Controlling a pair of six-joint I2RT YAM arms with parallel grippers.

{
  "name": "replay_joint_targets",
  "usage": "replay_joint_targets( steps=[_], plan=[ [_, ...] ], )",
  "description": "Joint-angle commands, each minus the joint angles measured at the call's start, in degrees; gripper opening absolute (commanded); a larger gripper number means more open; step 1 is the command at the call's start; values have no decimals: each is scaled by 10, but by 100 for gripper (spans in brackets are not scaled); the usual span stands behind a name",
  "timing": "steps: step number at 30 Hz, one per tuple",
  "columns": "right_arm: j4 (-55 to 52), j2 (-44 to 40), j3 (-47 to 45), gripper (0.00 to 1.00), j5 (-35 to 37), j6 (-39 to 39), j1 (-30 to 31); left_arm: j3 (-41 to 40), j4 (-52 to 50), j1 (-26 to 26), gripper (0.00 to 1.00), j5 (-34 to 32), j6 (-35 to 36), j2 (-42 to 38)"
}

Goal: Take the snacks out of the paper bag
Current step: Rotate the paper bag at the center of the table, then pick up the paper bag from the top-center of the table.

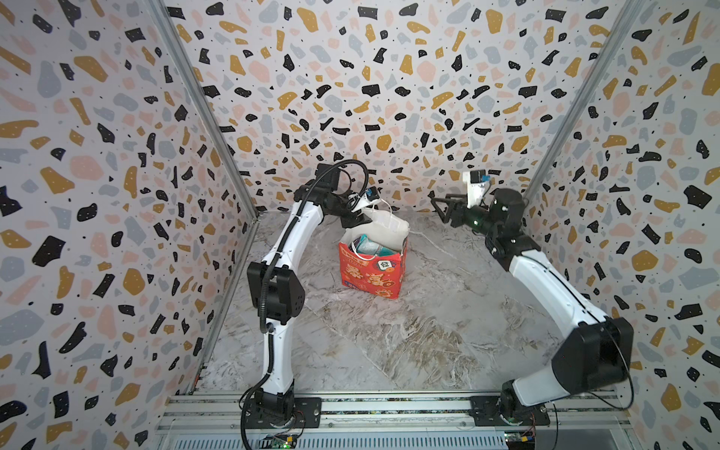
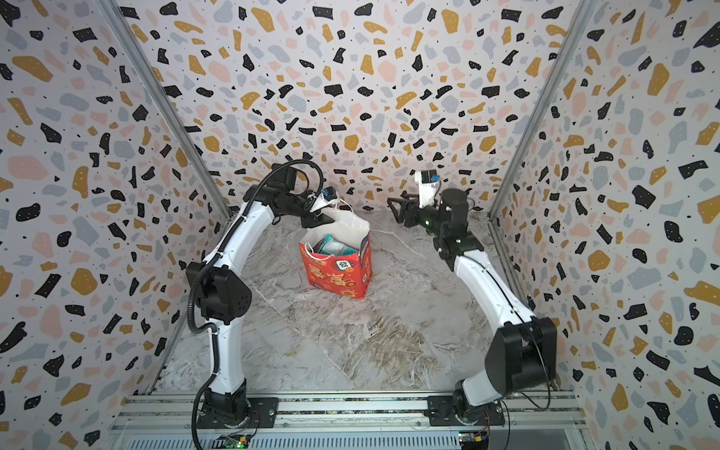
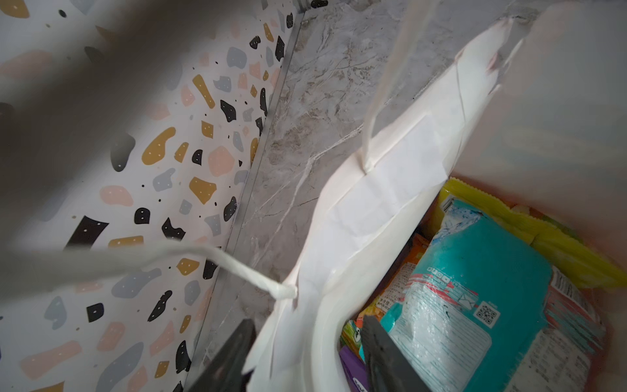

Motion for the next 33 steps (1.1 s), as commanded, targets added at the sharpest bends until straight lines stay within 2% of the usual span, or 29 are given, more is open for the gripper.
replay_joint_targets(
  steps=[1,3,5,7,9,10,14,16,21,24,28,33],
  plan=[
    [97,-63,-110,69,96,50,40,28,-23,-10,42,-8,18,8],
    [104,-92,-160,69,92,30,58,31,-31,-14,34,-8,24,11],
    [93,-116,-202,69,96,12,76,25,-32,-20,21,-11,32,10],
    [97,-142,-256,68,91,18,93,23,-29,-25,15,-19,32,10],
    [109,-167,-311,66,80,32,119,24,-26,-28,2,-28,26,10],
    [111,-177,-329,66,83,37,134,24,-26,-28,0,-31,25,9],
    [133,-175,-383,63,72,89,189,20,9,-30,0,-50,-13,3],
    [181,-156,-414,60,58,131,211,9,35,-30,0,-64,-38,-6],
    [272,-67,-424,53,83,196,269,-15,84,-30,0,-86,-93,-30],
    [337,-12,-416,53,98,227,273,-46,112,-30,0,-88,-107,-52],
    [312,50,-346,53,117,213,270,-61,129,-30,0,-96,-130,-75],
    [319,94,-324,52,157,253,258,-60,138,-31,0,-102,-155,-88]
  ],
)
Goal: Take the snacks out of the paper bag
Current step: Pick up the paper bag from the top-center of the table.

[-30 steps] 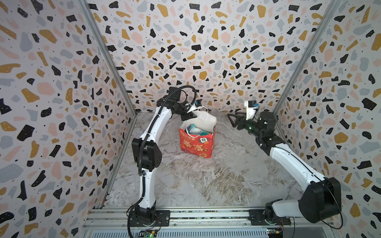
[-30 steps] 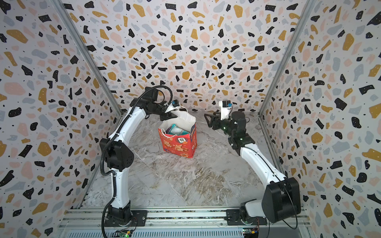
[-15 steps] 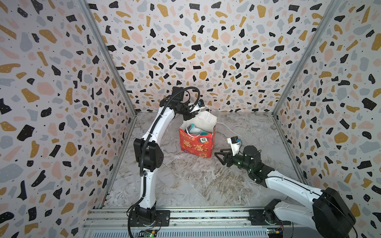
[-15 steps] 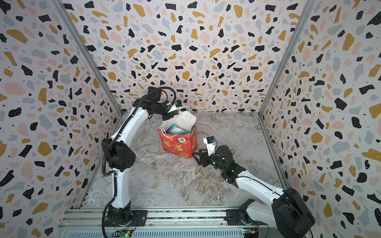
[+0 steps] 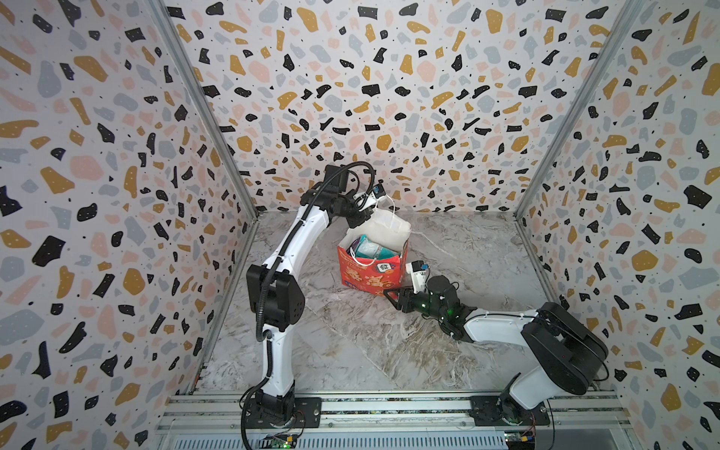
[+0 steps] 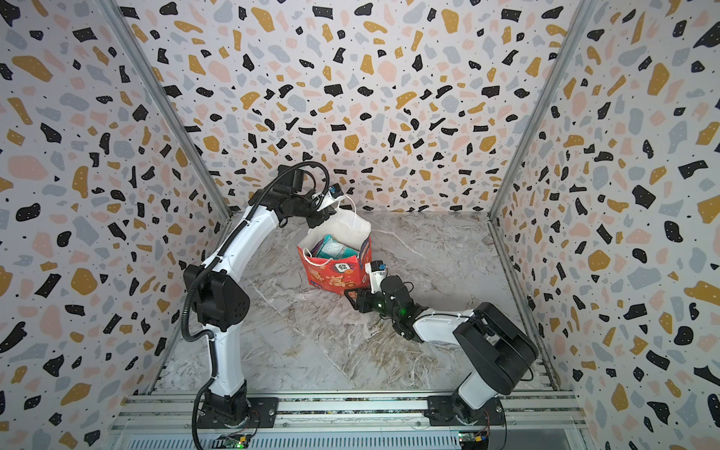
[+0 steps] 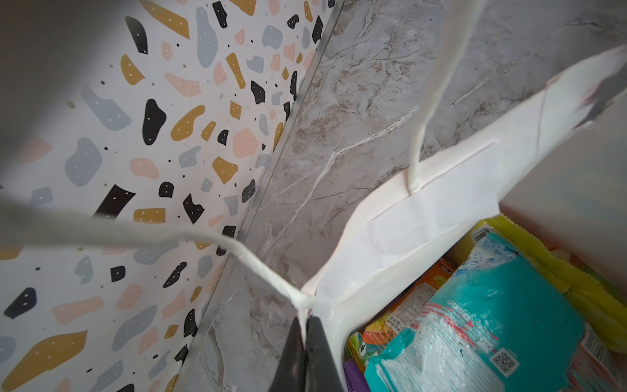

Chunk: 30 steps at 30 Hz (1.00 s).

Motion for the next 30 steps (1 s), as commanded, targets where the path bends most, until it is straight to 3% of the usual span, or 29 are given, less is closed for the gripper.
replay_joint_targets(
  steps=[1,9,18,25,30],
  plan=[
    [25,12,12,52,48,36,-10,0,65,-3,0,-11,-33,-44],
    [38,48,33,51,73,39,-53,-56,131,-2,0,-54,-81,-94],
    [30,85,87,52,41,-9,-73,-86,158,-3,0,-58,-115,-128],
    [-51,20,79,57,45,-77,-95,-321,285,-13,0,-24,-112,-250],
    [-137,-76,53,61,32,-151,-104,-403,320,-19,0,-33,-135,-304]
  ],
)
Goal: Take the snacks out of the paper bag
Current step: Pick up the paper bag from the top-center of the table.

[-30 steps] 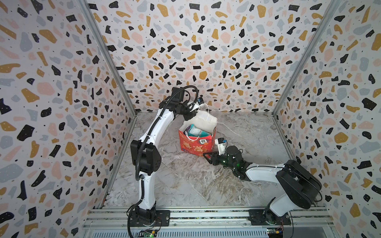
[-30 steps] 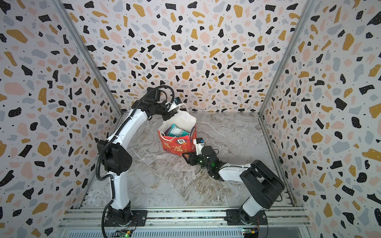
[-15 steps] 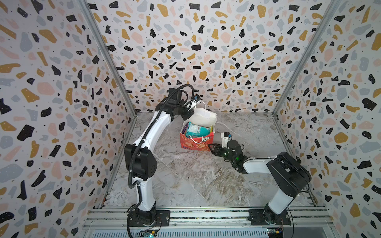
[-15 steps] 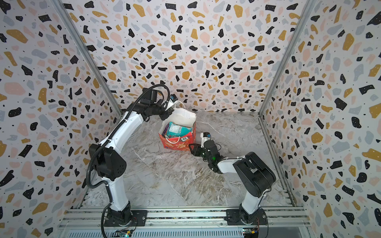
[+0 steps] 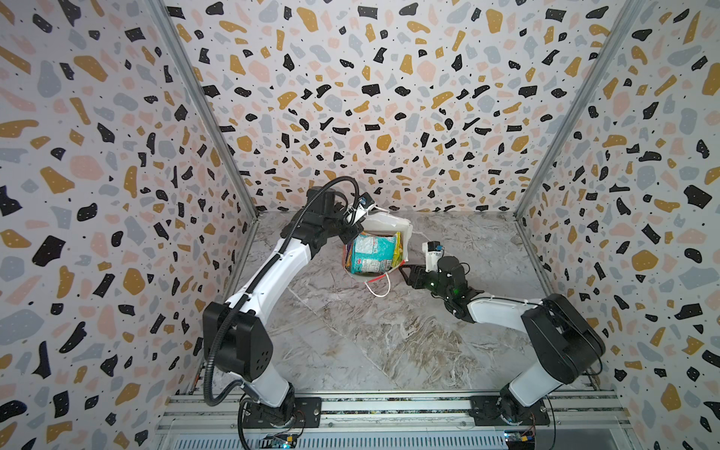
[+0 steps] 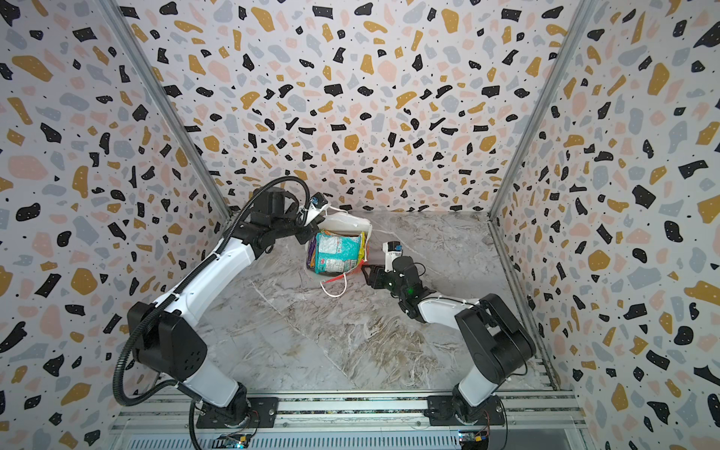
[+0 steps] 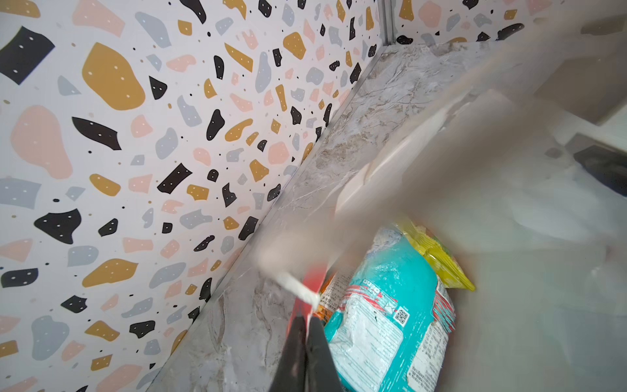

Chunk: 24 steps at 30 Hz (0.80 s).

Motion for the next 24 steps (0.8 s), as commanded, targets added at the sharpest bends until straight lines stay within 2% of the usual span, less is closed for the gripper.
replay_joint_targets(
  steps=[1,6,8,10,12,15,18,21,24],
  plan=[
    [-78,-86,-7,62,-9,-79,-4,-32,79,-6,0,15,-25,-37],
    [-192,-190,6,63,-22,-139,-4,-114,120,-16,0,38,-40,-79],
    [-235,-213,30,63,-36,-152,-3,-146,154,-18,0,39,-48,-91],
    [-270,-222,62,62,-55,-162,7,-147,144,-20,0,42,-40,-93],
    [-313,-218,106,60,-39,-173,36,-145,123,-20,0,41,-30,-93],
    [-371,-184,178,57,26,-186,106,-153,114,-20,0,36,-27,-101],
    [-350,-145,199,53,66,-141,149,-153,106,-21,0,41,-26,-100],
    [-279,-108,188,53,79,-85,169,-150,111,-21,0,53,-36,-97],
    [-244,-60,203,53,99,-61,181,-148,107,-22,0,63,-37,-94]
  ],
)
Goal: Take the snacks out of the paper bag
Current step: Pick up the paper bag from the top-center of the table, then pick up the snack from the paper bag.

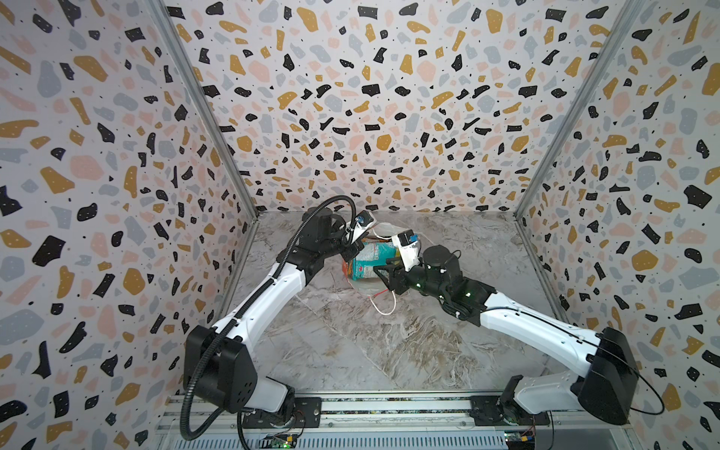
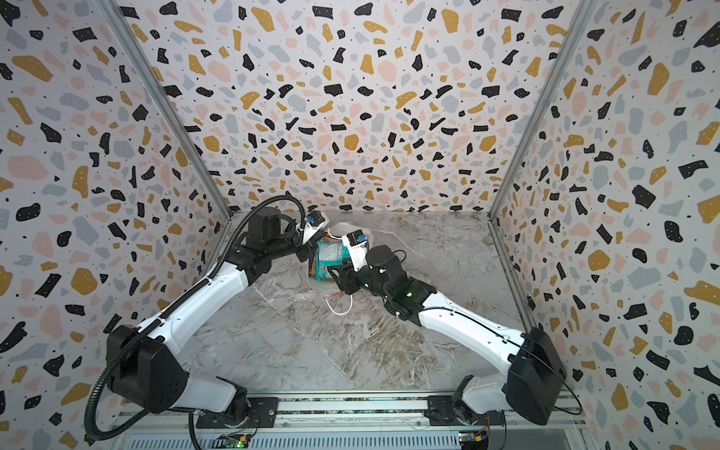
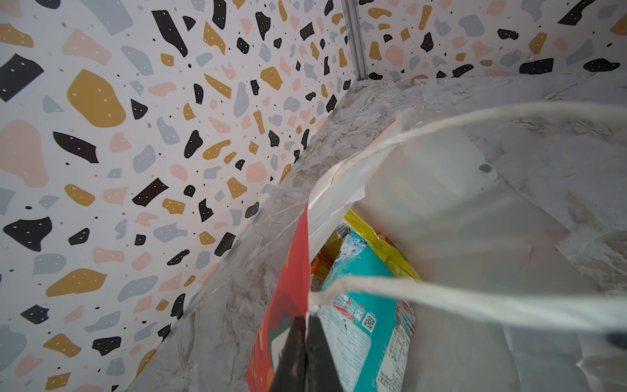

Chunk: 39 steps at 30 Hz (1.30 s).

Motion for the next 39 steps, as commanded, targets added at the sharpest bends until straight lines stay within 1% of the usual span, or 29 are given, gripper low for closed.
replay_joint_targets(
  steps=[1,3,9,15,16,18,22,26,29,33,39],
  plan=[
    [35,44,17,53,48,49,9,1,8,-6,0,28,-7,-3],
    [49,72,29,53,53,55,11,2,4,-7,0,33,-6,-3],
    [37,155,87,57,101,62,20,-7,11,-8,0,39,-1,-8],
    [9,207,139,66,154,69,25,-2,11,-10,0,46,-4,-4],
    [10,215,145,69,163,69,27,0,11,-10,0,46,-5,-4],
    [-14,236,173,72,182,67,30,-1,10,-10,0,47,-6,-4],
    [-37,270,210,73,235,65,39,-1,11,-11,0,53,-4,-4],
    [-18,290,215,73,285,62,53,-1,12,-11,0,58,-4,-6],
    [-22,304,228,74,309,62,60,0,12,-11,0,60,-4,-7],
    [-12,327,234,74,329,60,61,-1,12,-11,0,59,-3,-7],
    [-40,372,274,72,337,49,62,-3,12,-10,0,60,0,-10]
  ],
)
